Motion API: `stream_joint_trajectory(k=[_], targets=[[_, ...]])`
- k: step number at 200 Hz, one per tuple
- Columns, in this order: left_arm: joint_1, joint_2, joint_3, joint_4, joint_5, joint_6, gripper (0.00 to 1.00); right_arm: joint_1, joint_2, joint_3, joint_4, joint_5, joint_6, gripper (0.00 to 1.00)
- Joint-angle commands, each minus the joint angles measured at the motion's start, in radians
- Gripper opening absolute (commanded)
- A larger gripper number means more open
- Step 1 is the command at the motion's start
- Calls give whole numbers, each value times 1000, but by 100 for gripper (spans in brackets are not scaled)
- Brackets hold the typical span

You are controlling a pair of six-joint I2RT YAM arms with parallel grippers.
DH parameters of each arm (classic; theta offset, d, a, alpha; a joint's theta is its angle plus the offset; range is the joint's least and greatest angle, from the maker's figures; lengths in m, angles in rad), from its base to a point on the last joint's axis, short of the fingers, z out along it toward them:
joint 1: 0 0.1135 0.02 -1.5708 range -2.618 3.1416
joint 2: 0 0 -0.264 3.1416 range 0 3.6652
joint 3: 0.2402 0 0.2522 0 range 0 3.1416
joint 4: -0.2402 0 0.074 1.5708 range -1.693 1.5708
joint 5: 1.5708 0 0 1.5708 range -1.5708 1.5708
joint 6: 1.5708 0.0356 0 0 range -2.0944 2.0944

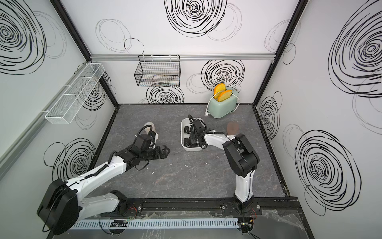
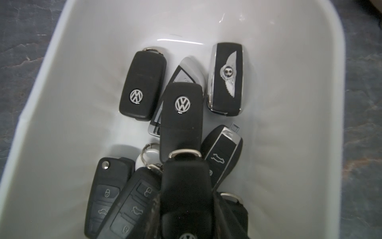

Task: Place the car key into the storage box
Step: Place the car key in the storage box, then reset both arms

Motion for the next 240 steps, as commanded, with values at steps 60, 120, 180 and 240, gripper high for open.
stream_joint_trajectory(k=[60, 120, 180, 240], targets=[[140, -64, 39, -73, -19, 86, 98, -25, -144, -7, 3, 38, -38, 74], [494, -164, 2, -44, -11, 220, 98, -222, -454, -338, 278, 82, -147, 87], [533, -227, -182, 261, -128, 314, 98, -539, -553, -741, 808, 68, -209, 87], [522, -108, -325, 721, -309, 432, 98, -568, -476, -954, 1317, 54, -292, 87]])
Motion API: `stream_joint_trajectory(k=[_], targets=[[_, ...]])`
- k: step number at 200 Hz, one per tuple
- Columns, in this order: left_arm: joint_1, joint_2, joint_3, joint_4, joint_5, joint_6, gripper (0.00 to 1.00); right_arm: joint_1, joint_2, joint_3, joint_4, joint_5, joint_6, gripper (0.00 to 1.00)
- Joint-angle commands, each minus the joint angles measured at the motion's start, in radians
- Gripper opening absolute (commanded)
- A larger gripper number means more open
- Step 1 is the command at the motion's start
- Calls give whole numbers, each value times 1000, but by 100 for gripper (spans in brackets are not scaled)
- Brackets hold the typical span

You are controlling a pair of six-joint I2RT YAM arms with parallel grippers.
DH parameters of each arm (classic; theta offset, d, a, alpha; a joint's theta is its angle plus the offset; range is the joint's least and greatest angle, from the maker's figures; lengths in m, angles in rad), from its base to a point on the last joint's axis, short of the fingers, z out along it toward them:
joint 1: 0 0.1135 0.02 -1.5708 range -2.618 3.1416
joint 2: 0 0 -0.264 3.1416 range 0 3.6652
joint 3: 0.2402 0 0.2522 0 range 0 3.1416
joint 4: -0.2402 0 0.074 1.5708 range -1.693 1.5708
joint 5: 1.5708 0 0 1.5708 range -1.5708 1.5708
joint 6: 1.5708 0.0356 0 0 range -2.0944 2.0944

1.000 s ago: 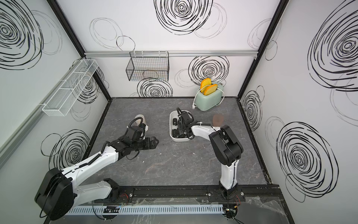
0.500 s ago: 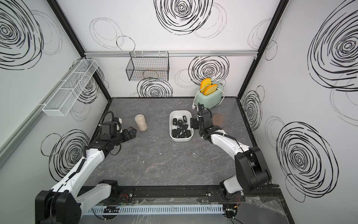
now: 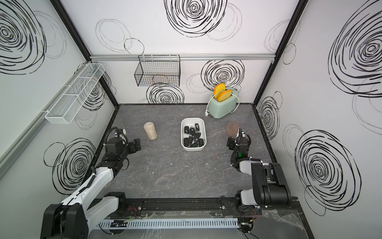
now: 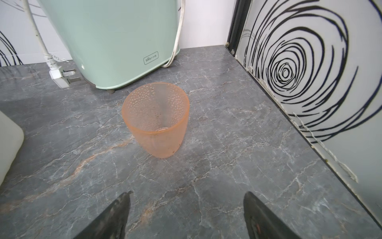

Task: Place the car key into the storage box
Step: Reset both arms

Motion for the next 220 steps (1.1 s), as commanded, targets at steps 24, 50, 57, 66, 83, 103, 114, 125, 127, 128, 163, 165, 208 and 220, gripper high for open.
stream_joint_trajectory(k=[24, 50, 57, 66, 83, 103, 114, 125, 127, 128, 163, 165, 208, 220], targets=[[-18, 126, -144, 571, -114, 114, 98, -1, 73, -170, 543, -94, -87, 98], [-67, 223, -159, 735, -162, 208, 98, -26, 93, -124, 472, -99, -58, 99], [-81, 248, -162, 793, -170, 219, 98, -28, 106, -131, 513, -101, -61, 99], [-97, 272, -166, 855, -180, 220, 98, -26, 122, -143, 562, -99, -60, 99], [-117, 327, -181, 960, -166, 209, 98, -28, 102, -129, 500, -108, -59, 99], [-121, 442, -244, 1188, -194, 202, 98, -28, 100, -128, 494, -107, -60, 99], [-119, 428, -239, 1148, -201, 197, 98, -24, 109, -130, 516, -108, -65, 99], [-118, 436, -240, 1164, -202, 199, 98, -27, 105, -120, 488, -147, -78, 99], [-118, 436, -239, 1165, -201, 199, 98, -28, 107, -118, 485, -160, -81, 99], [-118, 435, -239, 1164, -201, 198, 98, -29, 108, -116, 484, -165, -83, 99], [-119, 428, -240, 1156, -196, 200, 98, -36, 109, -112, 476, -210, -92, 99], [-120, 428, -241, 1156, -196, 200, 98, -36, 109, -112, 477, -212, -92, 99], [-118, 428, -239, 1152, -195, 200, 98, -40, 113, -104, 466, -221, -89, 99], [-118, 428, -237, 1149, -193, 199, 98, -41, 114, -102, 463, -222, -89, 99]])
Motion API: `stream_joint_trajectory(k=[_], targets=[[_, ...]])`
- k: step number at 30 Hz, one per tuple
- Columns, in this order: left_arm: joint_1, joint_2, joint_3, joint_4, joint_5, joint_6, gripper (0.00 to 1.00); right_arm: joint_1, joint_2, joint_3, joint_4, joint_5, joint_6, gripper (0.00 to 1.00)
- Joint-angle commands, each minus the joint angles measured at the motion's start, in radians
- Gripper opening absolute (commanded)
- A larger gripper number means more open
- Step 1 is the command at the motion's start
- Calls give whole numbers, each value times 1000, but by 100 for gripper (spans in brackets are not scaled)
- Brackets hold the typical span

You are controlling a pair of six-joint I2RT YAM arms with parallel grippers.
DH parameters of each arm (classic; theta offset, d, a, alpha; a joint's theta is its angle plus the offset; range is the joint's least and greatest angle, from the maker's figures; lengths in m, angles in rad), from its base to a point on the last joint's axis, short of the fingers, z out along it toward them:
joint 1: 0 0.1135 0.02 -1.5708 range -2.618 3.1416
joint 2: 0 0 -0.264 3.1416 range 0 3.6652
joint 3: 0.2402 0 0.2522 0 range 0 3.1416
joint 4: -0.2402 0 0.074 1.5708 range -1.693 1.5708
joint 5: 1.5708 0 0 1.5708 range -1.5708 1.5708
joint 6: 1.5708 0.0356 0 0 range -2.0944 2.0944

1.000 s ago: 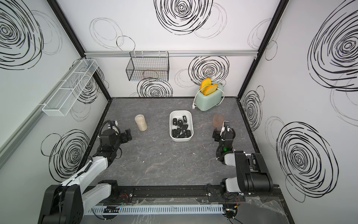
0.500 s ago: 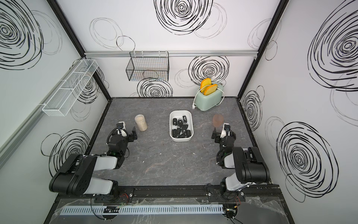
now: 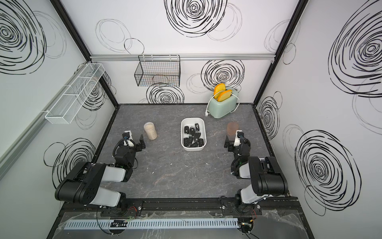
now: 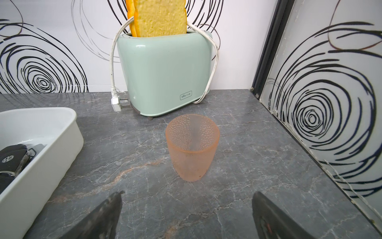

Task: Place the car key into the storage box
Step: Reset both arms

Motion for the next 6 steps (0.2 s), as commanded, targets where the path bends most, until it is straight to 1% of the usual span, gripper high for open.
stream_joint_trajectory(k=[1, 6], targets=[[4, -5, 2, 77, -10, 15, 98, -9, 0, 23, 10, -20, -19, 99], [5, -5, 4, 73, -8, 15, 98, -9, -6, 15, 20, -20, -20, 99]])
